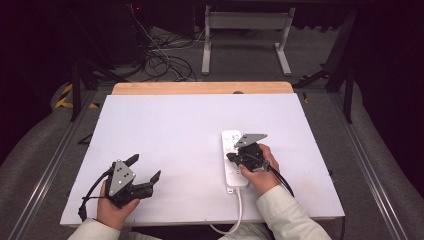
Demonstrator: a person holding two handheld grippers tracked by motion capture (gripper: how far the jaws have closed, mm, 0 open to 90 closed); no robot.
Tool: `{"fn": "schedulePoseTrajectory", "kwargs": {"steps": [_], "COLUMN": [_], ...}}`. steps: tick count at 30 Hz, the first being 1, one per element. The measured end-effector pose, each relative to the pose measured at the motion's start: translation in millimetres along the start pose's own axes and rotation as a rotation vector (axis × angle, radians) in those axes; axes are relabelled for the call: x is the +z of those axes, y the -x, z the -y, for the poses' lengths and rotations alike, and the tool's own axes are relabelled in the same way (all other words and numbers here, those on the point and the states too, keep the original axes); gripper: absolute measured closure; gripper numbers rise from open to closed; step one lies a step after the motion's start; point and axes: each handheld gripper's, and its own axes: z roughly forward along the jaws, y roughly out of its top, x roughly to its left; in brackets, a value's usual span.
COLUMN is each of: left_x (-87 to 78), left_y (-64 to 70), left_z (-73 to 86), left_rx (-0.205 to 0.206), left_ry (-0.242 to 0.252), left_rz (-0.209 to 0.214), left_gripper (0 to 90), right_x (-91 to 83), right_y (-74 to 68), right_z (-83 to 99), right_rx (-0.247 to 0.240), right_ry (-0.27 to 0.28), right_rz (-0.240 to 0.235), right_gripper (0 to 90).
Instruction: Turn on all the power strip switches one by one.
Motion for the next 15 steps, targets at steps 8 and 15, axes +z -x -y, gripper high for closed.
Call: {"fn": "schedulePoseTrajectory", "kwargs": {"steps": [8,15], "left_x": [0.1,0.3], "left_y": [0.3,0.7], "left_z": [0.0,0.0], "left_rx": [0.001,-0.001], "left_ry": [0.000,0.000], "left_rz": [0.001,0.002], "left_gripper": [16.9,16.9], "right_x": [0.9,1.8], "right_y": [-1.0,-1.1], "right_z": [1.9,2.0], "right_rx": [-0.004,-0.012], "right_ry": [0.003,-0.006], "right_rz": [0.006,0.007], "right_gripper": [90.0,90.0]}}
